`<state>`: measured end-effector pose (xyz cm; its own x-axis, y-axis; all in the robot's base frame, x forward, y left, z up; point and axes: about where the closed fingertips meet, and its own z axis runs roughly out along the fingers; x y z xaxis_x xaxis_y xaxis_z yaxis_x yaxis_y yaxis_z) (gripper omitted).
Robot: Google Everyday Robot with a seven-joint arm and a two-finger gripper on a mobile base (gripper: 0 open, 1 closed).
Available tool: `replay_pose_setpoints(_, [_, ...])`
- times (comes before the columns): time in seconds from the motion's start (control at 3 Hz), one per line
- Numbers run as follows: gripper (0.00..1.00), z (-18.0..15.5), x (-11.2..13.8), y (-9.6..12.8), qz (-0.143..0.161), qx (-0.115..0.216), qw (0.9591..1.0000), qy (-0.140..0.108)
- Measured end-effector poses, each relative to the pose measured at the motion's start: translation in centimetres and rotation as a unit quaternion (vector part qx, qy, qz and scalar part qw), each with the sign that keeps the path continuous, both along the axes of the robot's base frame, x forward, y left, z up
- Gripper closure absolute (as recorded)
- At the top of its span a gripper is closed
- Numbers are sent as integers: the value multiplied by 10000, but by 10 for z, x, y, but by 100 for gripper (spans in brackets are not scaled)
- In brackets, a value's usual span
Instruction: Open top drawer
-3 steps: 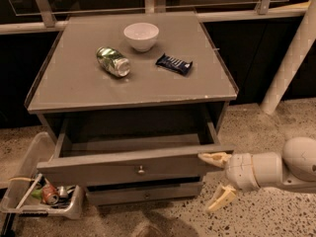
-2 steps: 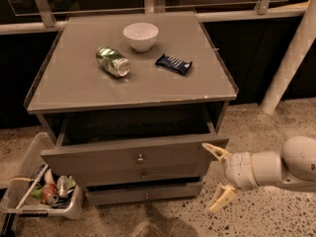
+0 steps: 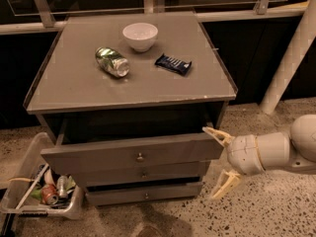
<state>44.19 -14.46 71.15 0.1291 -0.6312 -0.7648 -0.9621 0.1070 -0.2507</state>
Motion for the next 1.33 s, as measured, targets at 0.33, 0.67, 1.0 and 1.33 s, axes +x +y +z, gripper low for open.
replay_pose_setpoints(0.33, [0, 0, 0, 0, 0, 0, 10000, 0])
replay_pose_setpoints(0.67, [0, 3, 16, 2, 26, -82, 9998, -190])
replay_pose_setpoints(1.0, [0, 1, 43, 7, 57, -202, 9992, -338])
replay_pose_setpoints(1.33, [0, -21, 69, 11, 41, -270, 9994, -193])
